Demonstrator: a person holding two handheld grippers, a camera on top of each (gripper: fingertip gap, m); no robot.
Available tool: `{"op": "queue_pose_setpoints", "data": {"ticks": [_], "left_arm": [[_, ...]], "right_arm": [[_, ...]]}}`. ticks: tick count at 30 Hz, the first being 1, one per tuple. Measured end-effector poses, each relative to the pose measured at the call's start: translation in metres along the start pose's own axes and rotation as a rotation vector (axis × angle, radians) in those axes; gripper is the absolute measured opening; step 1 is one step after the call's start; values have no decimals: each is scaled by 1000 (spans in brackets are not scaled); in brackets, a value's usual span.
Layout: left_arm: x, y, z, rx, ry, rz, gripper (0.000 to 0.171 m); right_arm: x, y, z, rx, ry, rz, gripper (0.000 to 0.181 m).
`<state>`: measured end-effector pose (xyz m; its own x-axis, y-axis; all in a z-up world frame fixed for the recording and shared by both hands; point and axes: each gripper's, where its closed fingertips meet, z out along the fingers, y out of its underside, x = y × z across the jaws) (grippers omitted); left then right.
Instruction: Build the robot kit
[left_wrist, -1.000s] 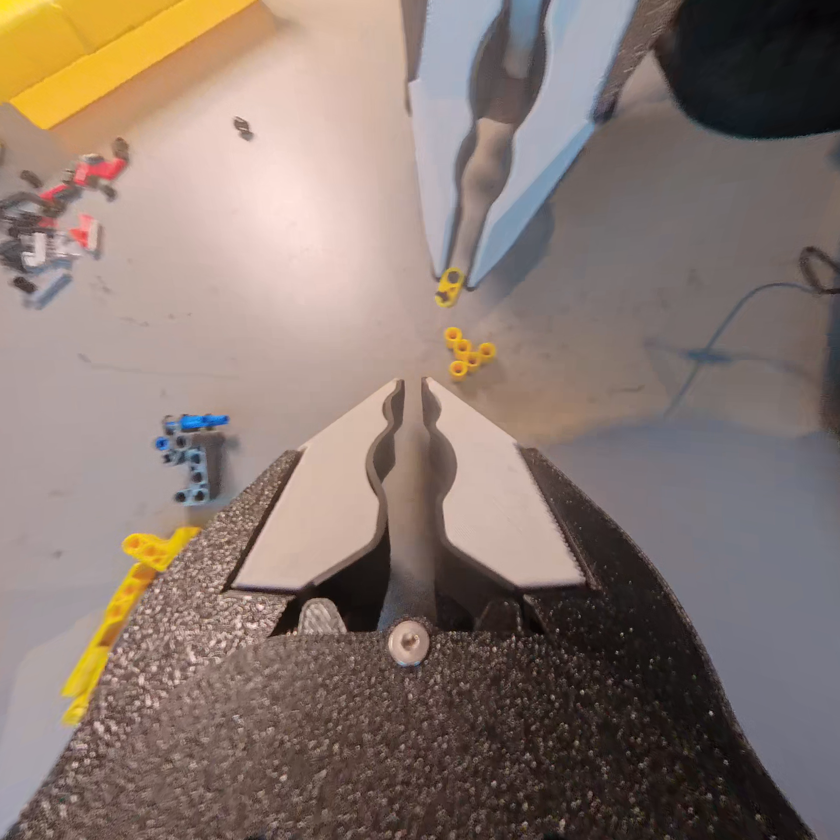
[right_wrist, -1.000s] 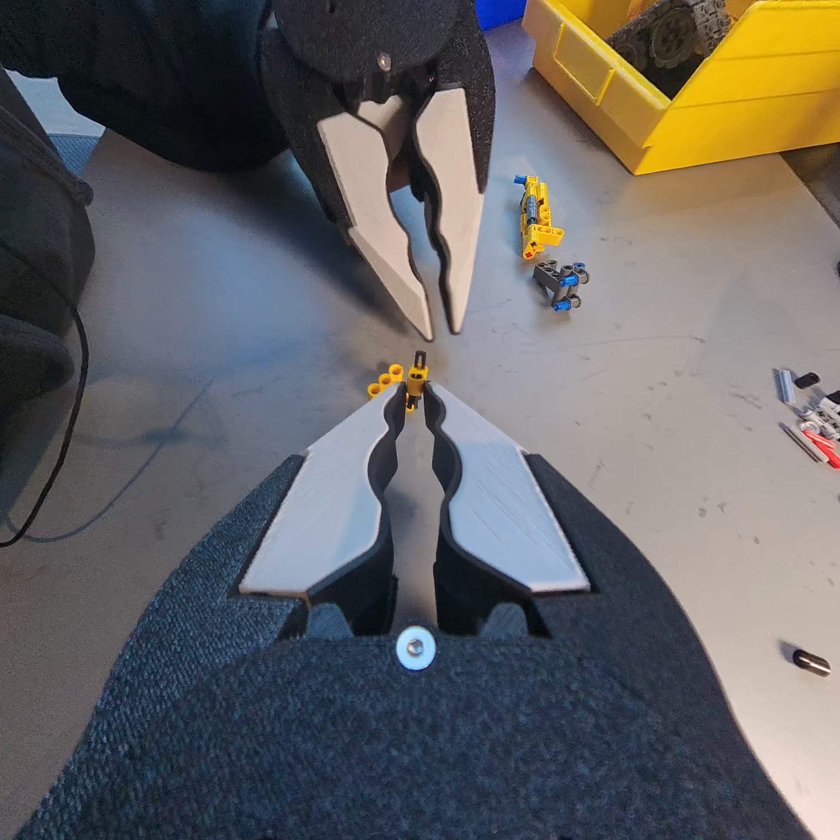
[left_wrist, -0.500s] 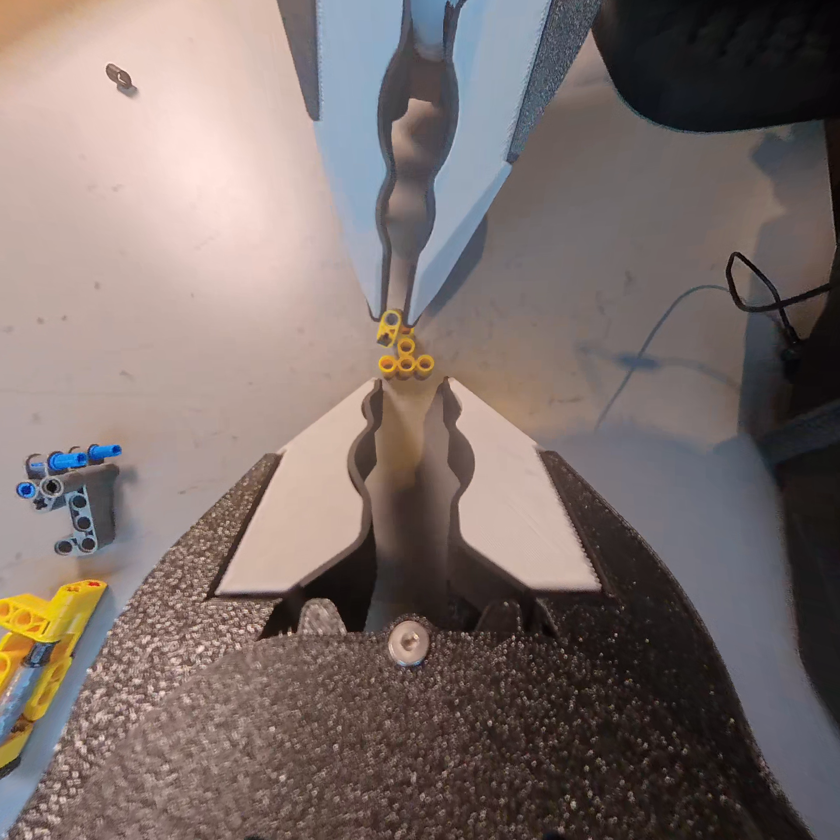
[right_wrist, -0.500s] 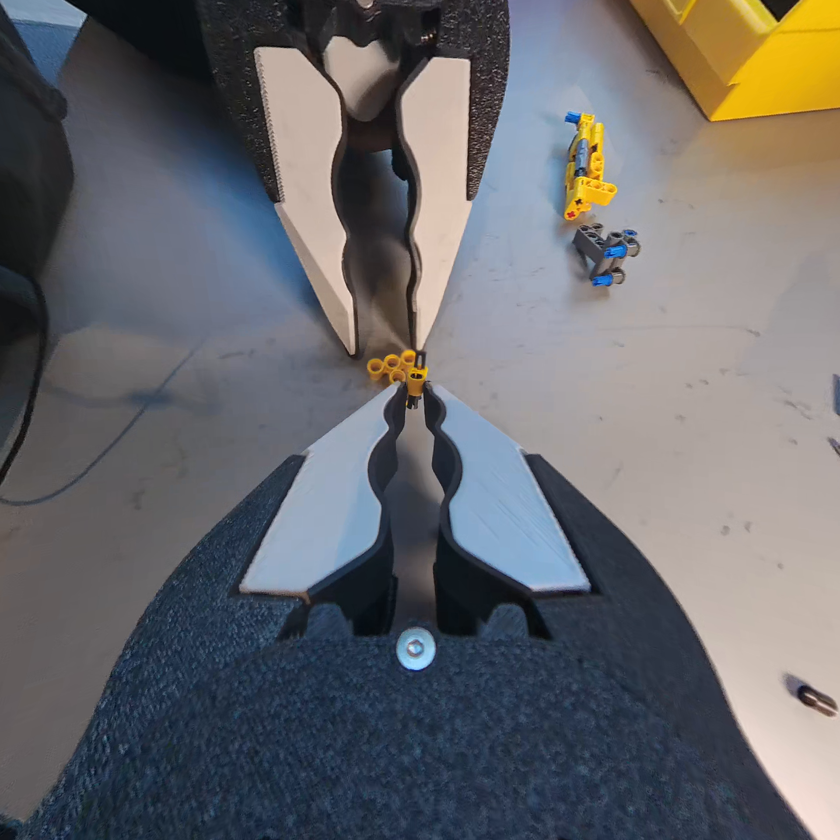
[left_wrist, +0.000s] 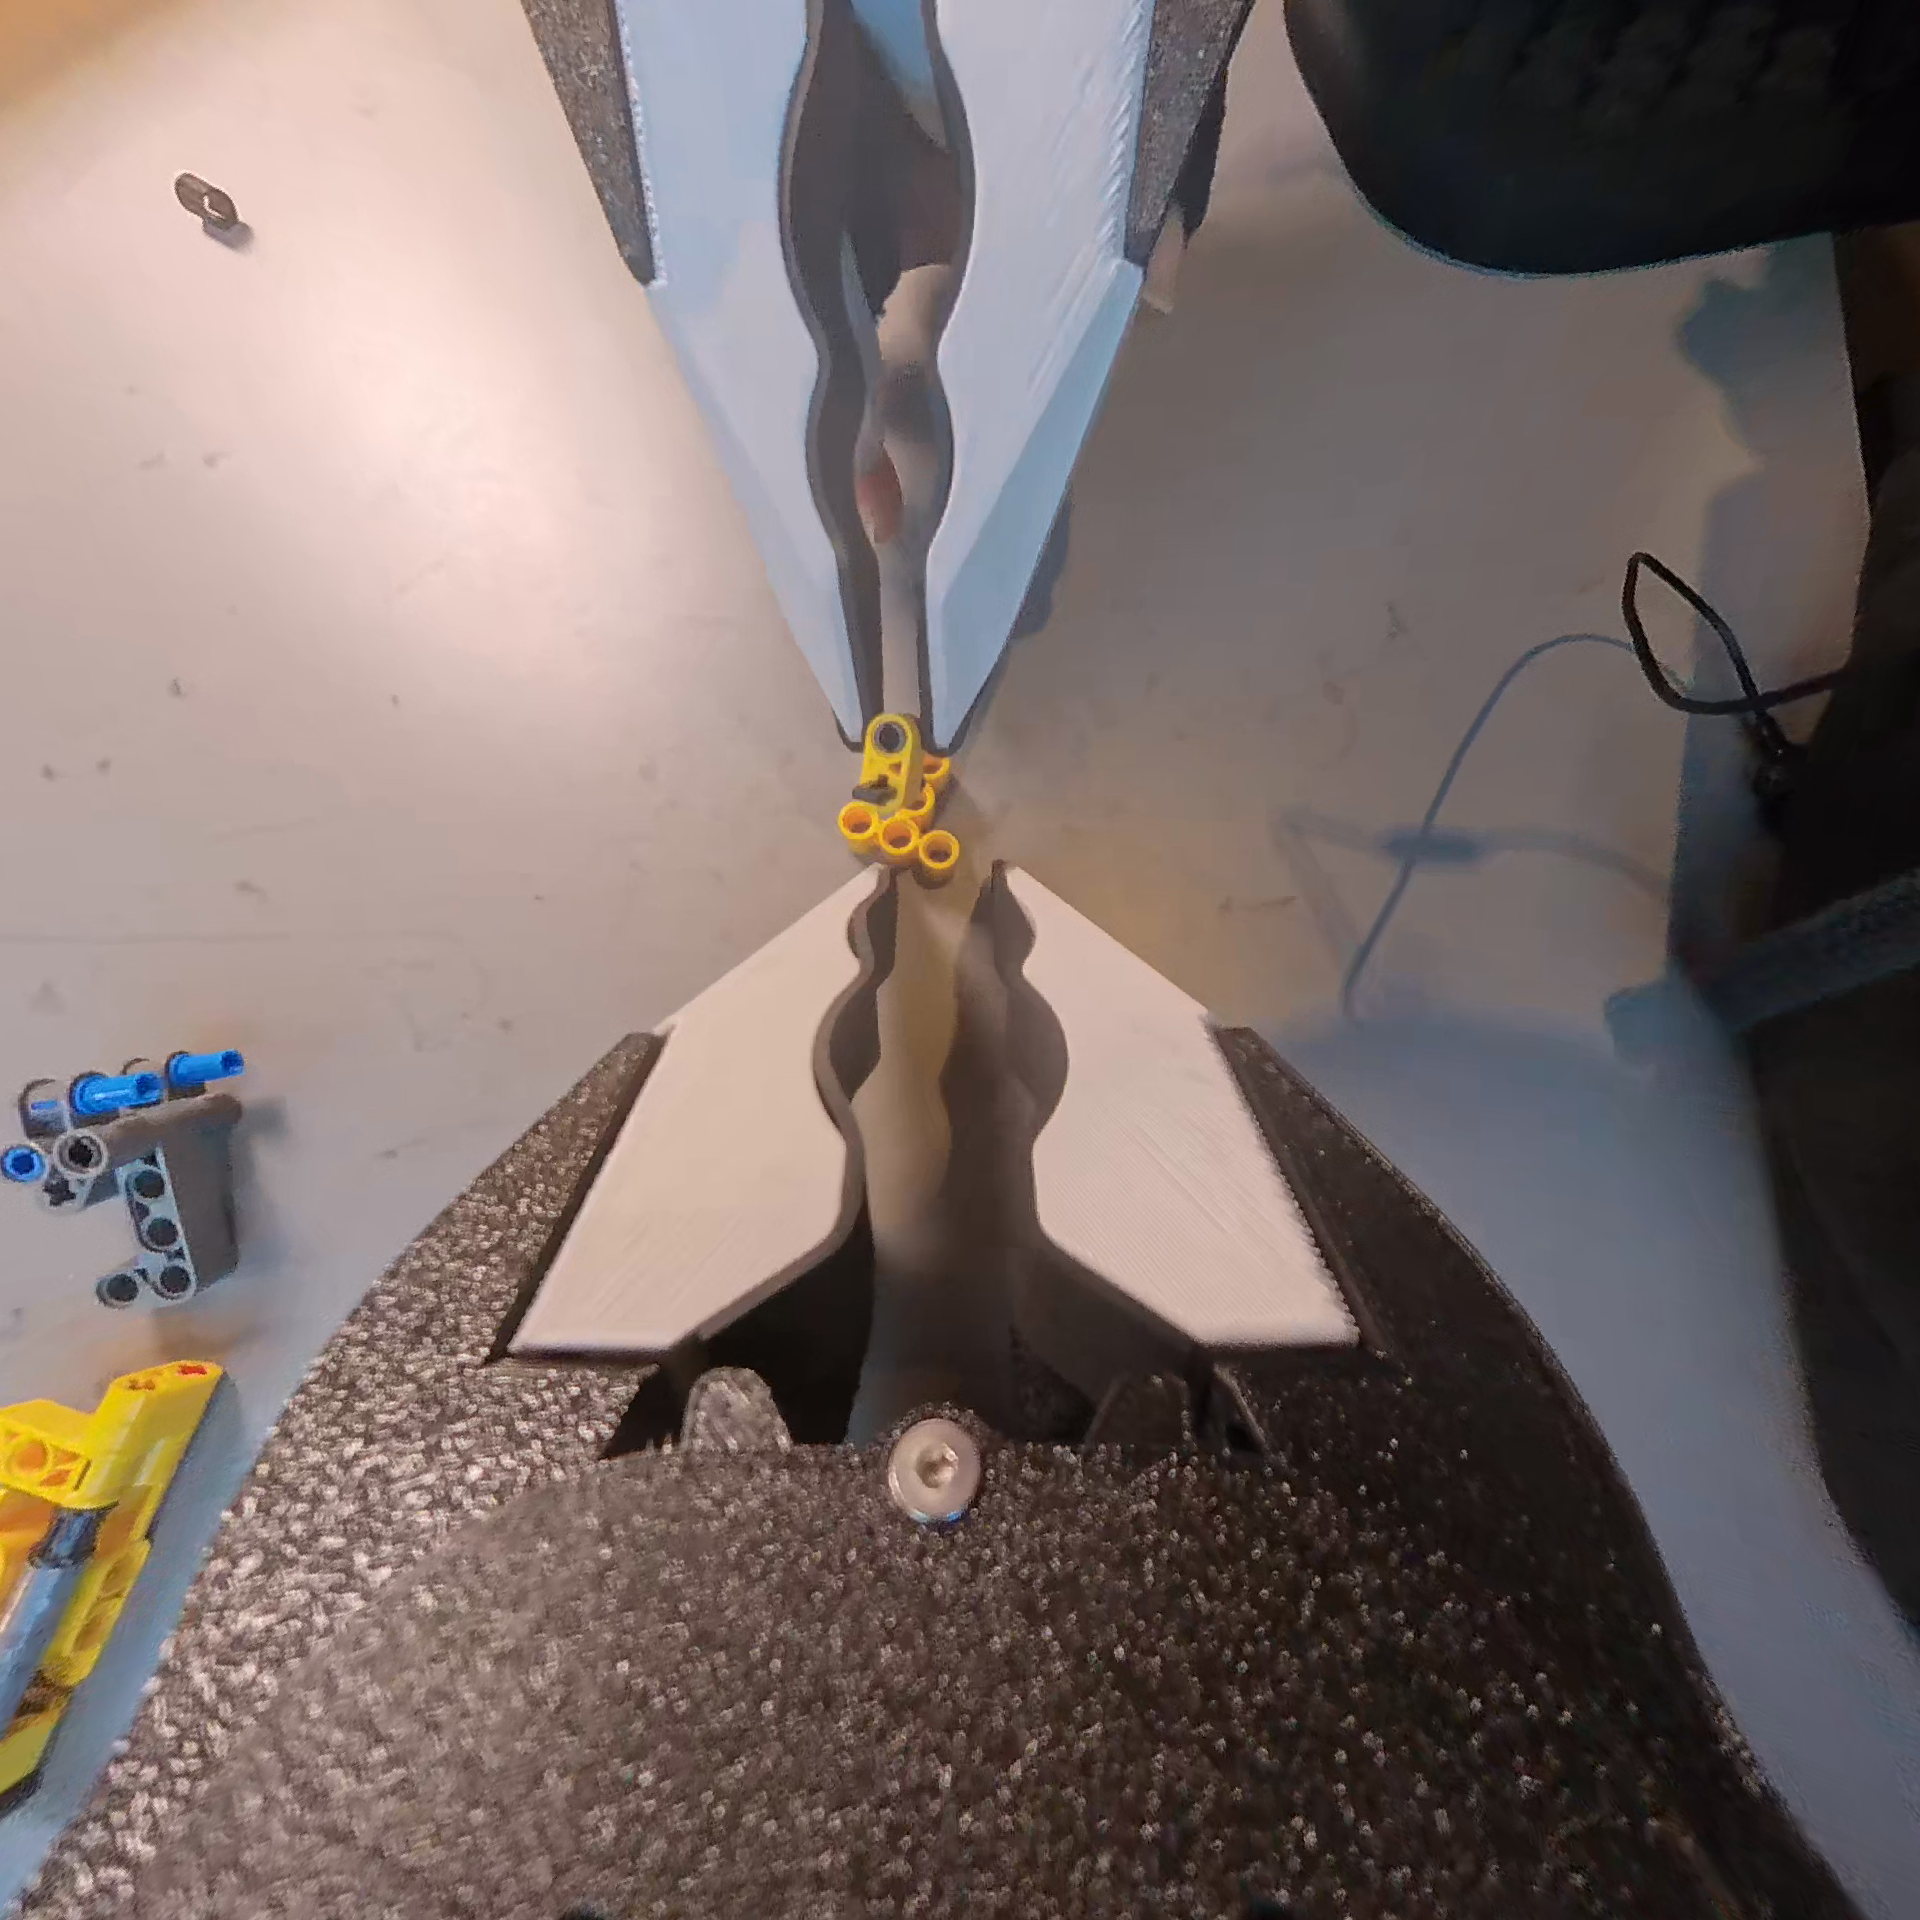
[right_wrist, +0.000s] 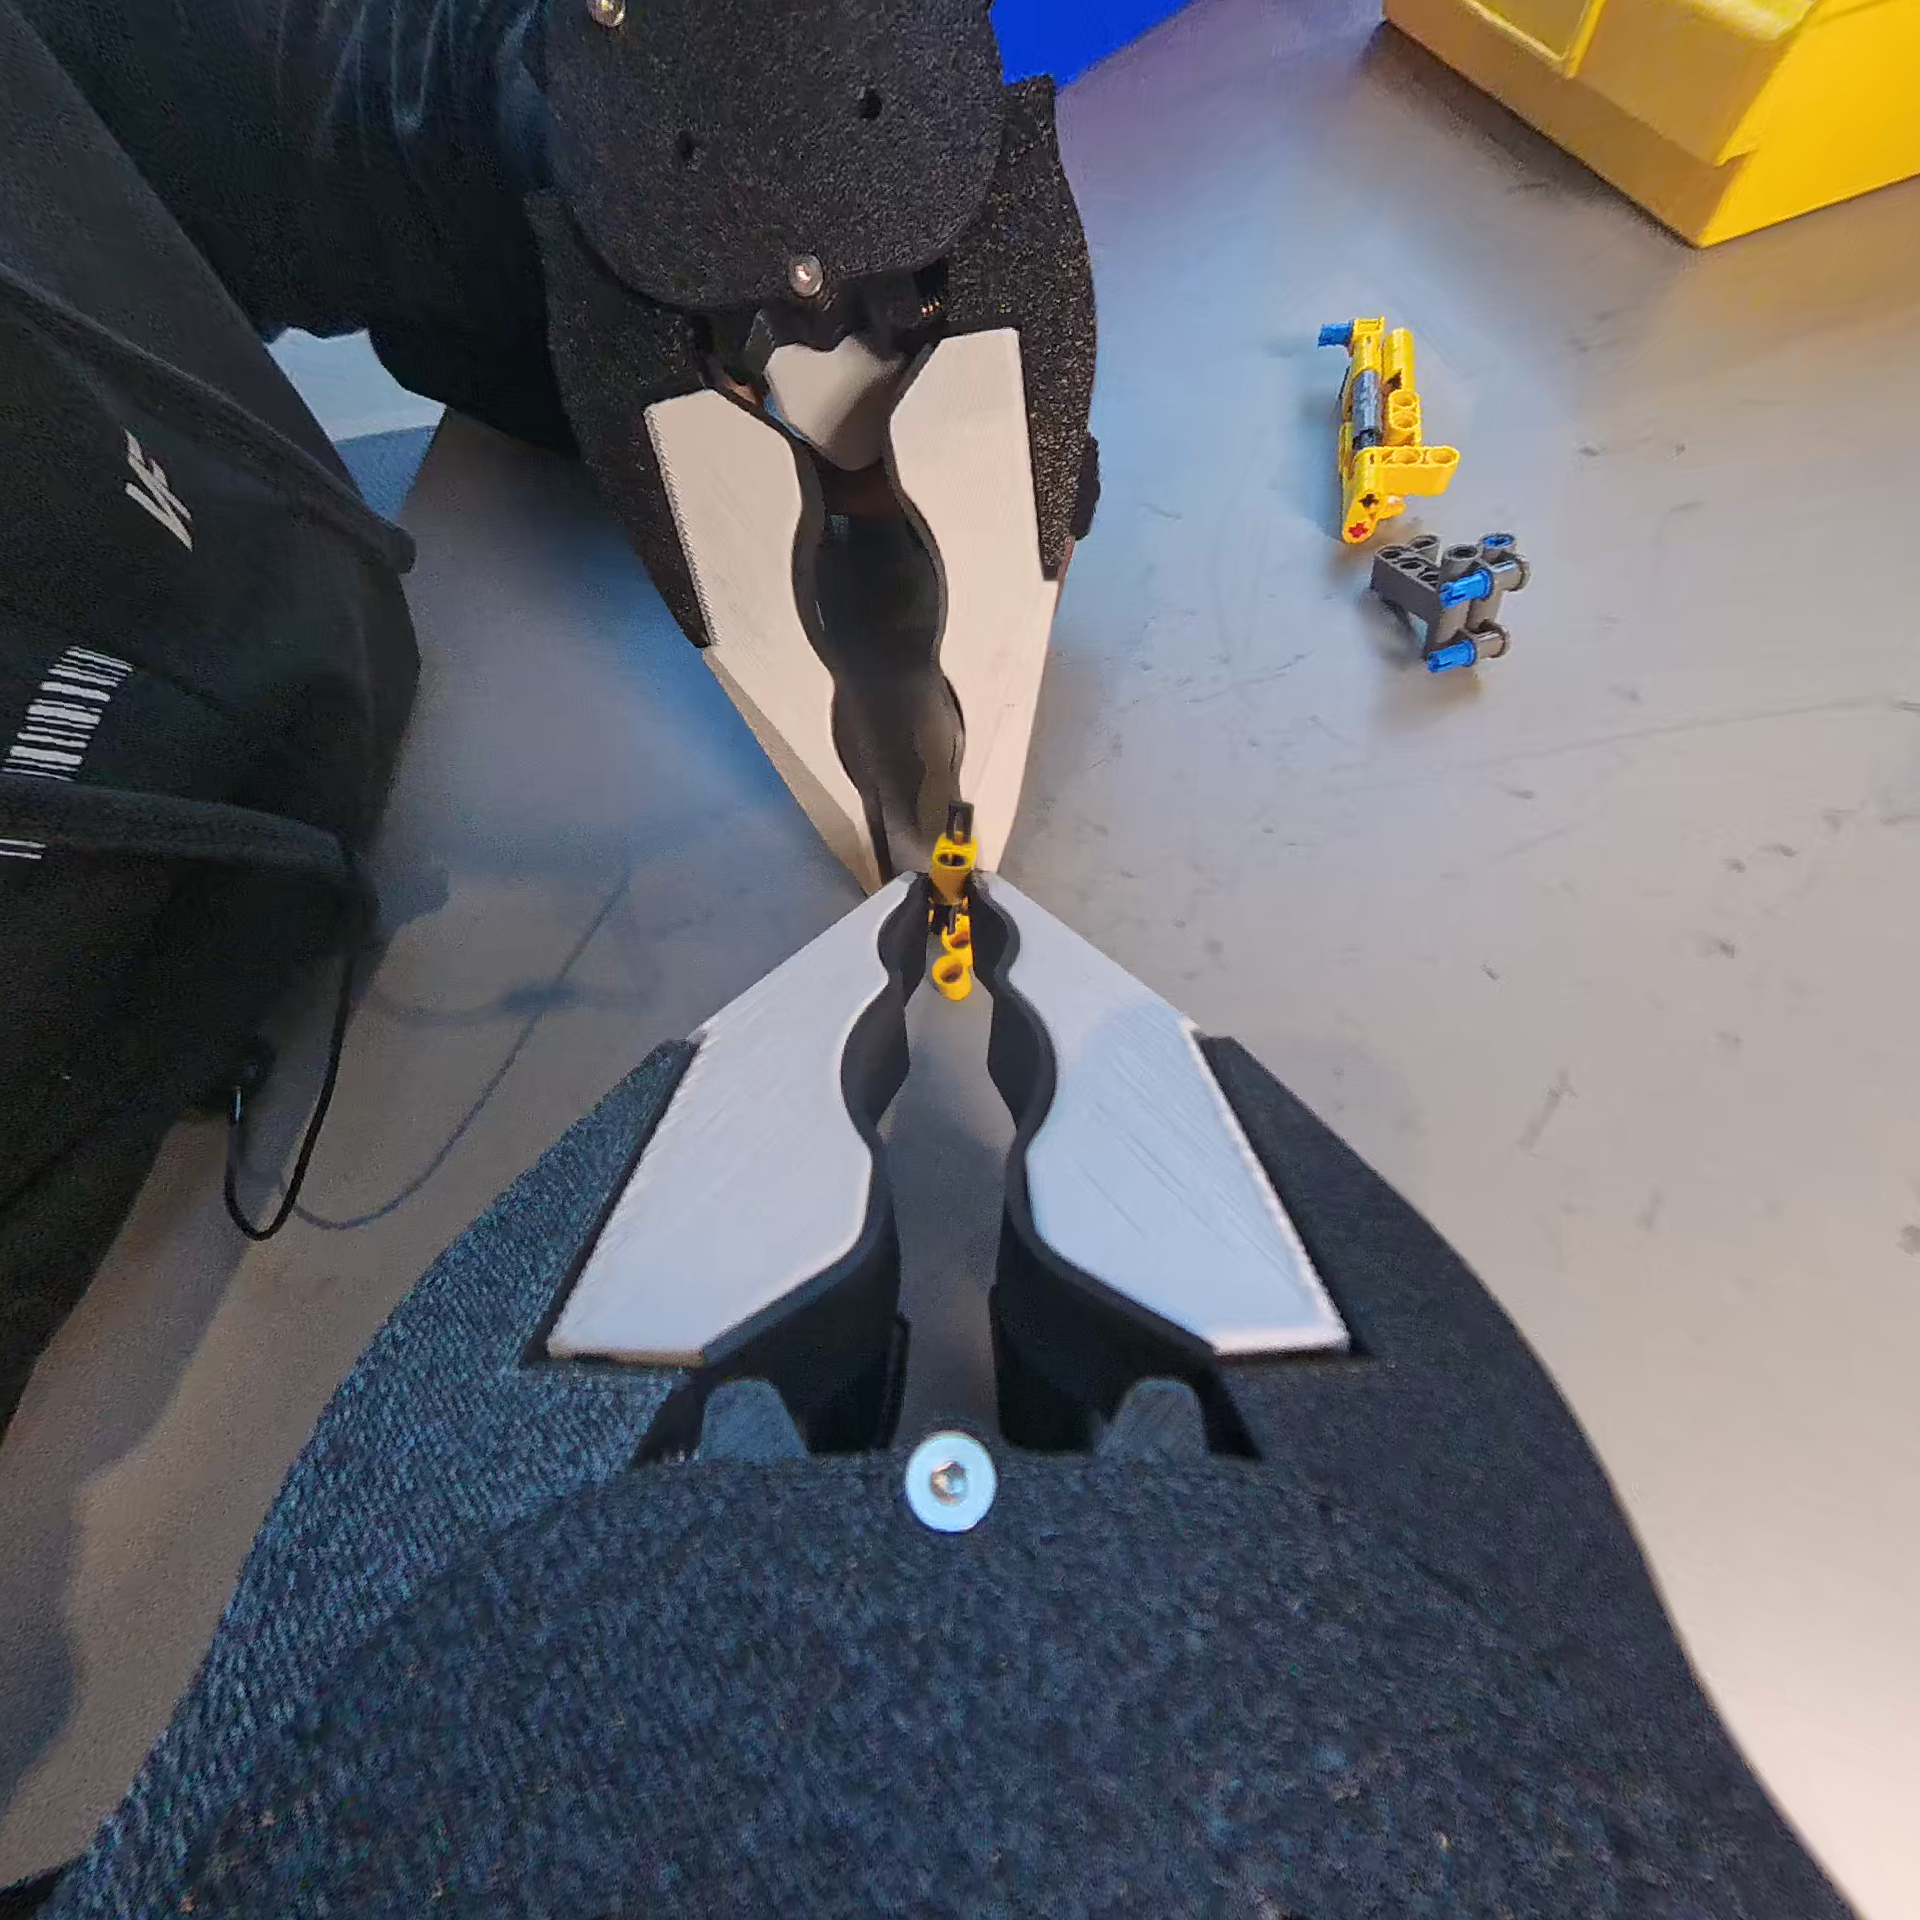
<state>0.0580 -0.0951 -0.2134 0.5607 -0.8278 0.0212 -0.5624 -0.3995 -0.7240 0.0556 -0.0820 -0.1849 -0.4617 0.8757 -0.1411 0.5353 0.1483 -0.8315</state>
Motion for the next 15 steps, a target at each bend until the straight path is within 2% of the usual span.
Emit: {"op": "queue_pose_setpoints", "data": {"ticks": [5, 10, 15], "left_arm": [[-5, -7, -8, 62, -16, 0, 22], [-3, -28, -20, 207, 39, -17, 7], [-4, -24, -16, 162, 38, 35, 7]], "right_arm": [[-2, 0, 4, 2, -5, -18, 7], [-6, -12, 0, 66, -14, -36, 7], [-3, -4, 1, 15, 14, -55, 7]]}}
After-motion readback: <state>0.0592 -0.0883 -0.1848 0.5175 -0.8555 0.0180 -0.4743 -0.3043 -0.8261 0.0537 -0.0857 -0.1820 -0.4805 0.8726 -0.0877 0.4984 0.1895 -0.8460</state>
